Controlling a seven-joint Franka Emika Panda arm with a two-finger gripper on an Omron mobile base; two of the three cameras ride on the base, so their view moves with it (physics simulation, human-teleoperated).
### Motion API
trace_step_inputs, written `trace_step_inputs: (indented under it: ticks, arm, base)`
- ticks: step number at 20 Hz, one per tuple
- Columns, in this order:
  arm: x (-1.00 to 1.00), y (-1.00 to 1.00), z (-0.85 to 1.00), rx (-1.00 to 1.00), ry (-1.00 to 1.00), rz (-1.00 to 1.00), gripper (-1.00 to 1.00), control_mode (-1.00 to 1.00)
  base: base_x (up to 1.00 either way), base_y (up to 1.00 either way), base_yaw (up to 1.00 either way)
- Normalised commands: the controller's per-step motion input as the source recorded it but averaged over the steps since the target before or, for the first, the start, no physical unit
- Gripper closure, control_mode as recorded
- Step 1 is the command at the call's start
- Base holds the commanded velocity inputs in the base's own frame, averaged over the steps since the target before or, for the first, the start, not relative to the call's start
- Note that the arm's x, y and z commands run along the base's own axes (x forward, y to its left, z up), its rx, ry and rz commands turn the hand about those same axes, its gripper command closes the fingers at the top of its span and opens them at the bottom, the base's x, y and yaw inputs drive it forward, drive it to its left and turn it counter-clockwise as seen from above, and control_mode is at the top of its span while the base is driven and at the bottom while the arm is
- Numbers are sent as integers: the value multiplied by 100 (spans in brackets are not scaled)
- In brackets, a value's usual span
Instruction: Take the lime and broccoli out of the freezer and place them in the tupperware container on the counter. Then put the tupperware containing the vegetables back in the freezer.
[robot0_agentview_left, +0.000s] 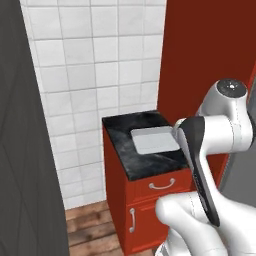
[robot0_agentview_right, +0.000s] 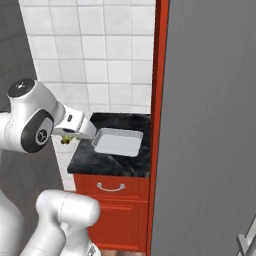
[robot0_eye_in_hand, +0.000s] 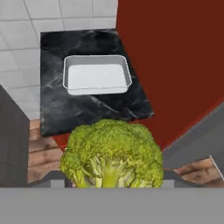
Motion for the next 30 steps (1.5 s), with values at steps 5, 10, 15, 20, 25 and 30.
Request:
trace_step_inputs:
  ticks: [5,10,15,20,25,30]
  arm:
    - [96,22,-19,0,26,-24,100,-100]
    - [100,9,-46,4,26,-9,100,-100]
    - [100,-2,-85,11,29,0,100,-100]
    - [100,0,-93,6,15,3,100,-100]
    - [100,0,-53,2,0,5,100,-100]
    - [95,0,-51,0,0,1,100,-100]
  base:
    - [0,0,0]
    - [0,0,0]
    - [0,0,0]
    - [0,0,0]
    - [0,0,0]
    - [0,0,0]
